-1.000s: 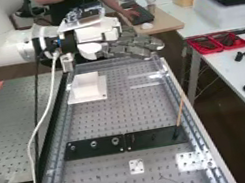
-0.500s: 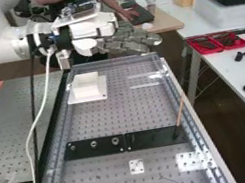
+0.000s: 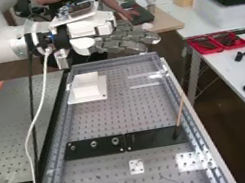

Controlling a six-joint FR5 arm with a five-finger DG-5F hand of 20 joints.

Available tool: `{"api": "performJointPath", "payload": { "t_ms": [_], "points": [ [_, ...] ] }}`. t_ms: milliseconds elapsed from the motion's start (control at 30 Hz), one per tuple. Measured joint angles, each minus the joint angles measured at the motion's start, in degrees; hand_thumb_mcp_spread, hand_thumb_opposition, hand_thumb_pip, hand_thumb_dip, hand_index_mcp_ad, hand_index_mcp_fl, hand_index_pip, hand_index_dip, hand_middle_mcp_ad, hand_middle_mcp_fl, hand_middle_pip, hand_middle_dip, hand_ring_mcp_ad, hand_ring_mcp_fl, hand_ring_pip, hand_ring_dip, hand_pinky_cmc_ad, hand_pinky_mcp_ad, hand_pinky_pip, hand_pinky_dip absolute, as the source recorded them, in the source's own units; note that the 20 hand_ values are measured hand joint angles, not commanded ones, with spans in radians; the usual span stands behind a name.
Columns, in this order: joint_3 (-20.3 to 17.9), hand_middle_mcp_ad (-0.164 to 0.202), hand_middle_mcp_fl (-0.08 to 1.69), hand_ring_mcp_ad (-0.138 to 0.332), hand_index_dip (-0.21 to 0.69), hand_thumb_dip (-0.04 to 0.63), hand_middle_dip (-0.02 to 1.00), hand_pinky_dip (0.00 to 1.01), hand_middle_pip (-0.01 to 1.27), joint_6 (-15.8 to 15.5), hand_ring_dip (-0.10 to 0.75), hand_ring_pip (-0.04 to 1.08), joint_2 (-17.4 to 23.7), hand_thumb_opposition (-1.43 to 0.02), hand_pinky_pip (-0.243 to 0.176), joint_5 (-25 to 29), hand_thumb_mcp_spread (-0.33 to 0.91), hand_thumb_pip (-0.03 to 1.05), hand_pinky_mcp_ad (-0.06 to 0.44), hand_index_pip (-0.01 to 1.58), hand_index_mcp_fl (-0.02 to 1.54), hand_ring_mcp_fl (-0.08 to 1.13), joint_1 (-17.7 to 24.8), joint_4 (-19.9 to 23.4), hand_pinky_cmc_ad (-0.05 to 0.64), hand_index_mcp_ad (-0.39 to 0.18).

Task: Grab the drill bit and place it in the clear container

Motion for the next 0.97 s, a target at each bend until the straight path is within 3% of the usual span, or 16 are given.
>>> {"api": "performJointPath", "payload": {
  "t_ms": [967],
  "points": [
    [-0.6, 0.01, 0.22, 0.182, 0.161, 0.283, 0.25, 0.34, 0.11, 0.4, 0.044, 0.09, 0.9, -0.81, -0.065, 0.6, 0.38, 0.61, 0.133, 0.97, 0.14, 0.01, 0.5, 0.5, 0.305, -0.079]
  ]
}}
